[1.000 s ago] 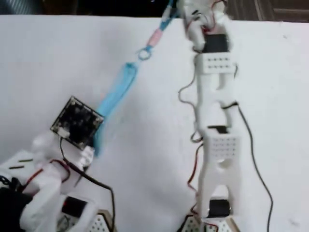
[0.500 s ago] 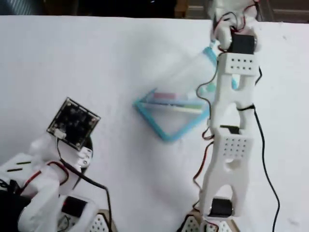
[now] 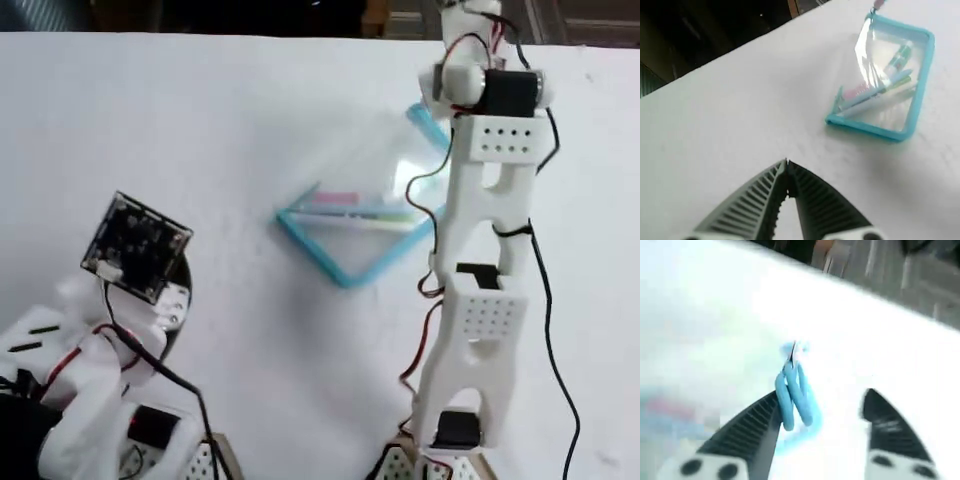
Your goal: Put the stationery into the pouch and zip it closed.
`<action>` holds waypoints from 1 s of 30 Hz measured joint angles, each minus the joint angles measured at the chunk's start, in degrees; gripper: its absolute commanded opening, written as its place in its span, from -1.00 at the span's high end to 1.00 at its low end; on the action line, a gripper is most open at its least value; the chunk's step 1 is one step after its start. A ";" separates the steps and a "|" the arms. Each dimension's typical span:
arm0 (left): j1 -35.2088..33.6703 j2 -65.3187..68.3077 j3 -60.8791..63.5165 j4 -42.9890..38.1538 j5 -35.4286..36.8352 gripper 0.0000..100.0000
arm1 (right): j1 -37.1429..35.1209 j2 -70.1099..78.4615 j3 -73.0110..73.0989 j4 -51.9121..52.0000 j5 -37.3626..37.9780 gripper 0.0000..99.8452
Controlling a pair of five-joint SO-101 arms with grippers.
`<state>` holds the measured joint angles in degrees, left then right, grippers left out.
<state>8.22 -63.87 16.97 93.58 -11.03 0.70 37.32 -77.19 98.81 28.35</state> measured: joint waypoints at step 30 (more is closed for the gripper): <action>-22.07 0.70 49.14 -41.32 0.00 0.85 | 3.08 -90.29 110.59 1.41 21.45 0.26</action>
<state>-13.85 -63.16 66.11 52.26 -11.03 3.78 -52.97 33.41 100.22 49.80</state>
